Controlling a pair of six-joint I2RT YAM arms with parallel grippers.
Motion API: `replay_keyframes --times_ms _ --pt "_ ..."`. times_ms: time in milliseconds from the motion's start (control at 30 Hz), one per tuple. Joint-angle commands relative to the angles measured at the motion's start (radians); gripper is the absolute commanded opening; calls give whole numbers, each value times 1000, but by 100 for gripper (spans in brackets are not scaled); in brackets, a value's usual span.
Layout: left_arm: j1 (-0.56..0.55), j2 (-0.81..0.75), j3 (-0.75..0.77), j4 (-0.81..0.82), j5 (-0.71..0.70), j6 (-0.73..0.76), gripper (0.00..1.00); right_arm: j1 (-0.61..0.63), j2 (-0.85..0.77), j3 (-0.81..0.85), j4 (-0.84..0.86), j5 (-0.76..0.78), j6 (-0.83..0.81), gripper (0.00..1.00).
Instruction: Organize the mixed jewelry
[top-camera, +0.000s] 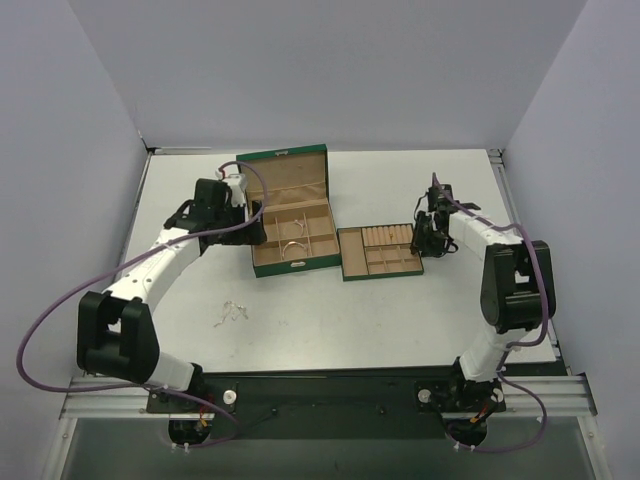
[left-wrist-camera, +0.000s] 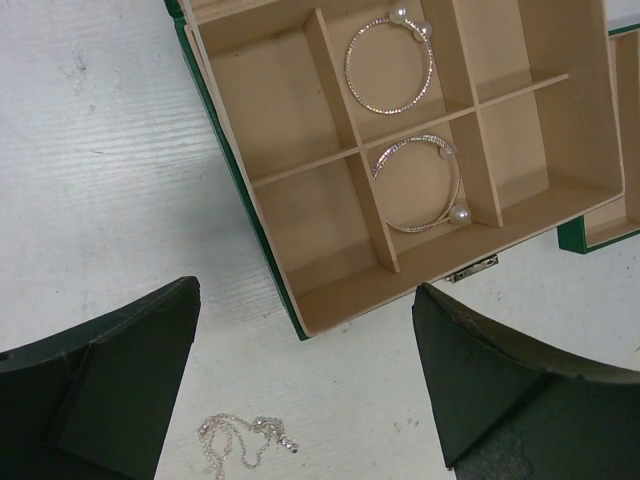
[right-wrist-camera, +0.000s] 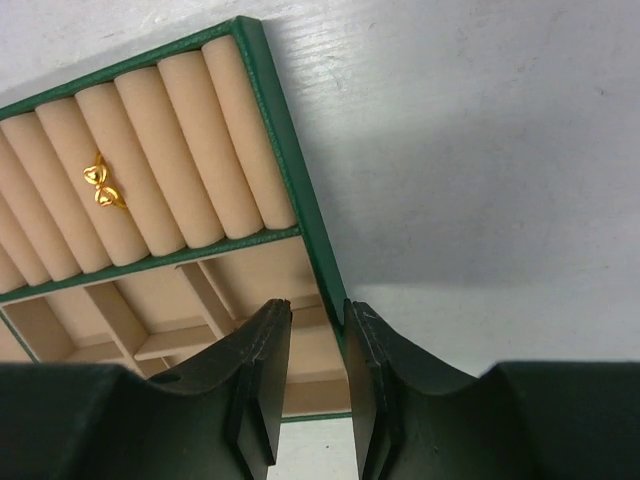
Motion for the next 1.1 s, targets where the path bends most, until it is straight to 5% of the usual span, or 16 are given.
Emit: replay_keyframes --times_ms 0,367,733,1067 --pt "16 46 70 39 40 -17 97 -18 35 58 -35 -8 -13 29" --pt "25 159 105 54 63 -29 97 -38 64 63 -68 93 -74 11" --pt "47 267 154 84 34 -61 92 -88 62 97 -91 193 -203 7" --pt "51 368 182 94 98 -81 68 -107 82 161 -112 147 -421 2"
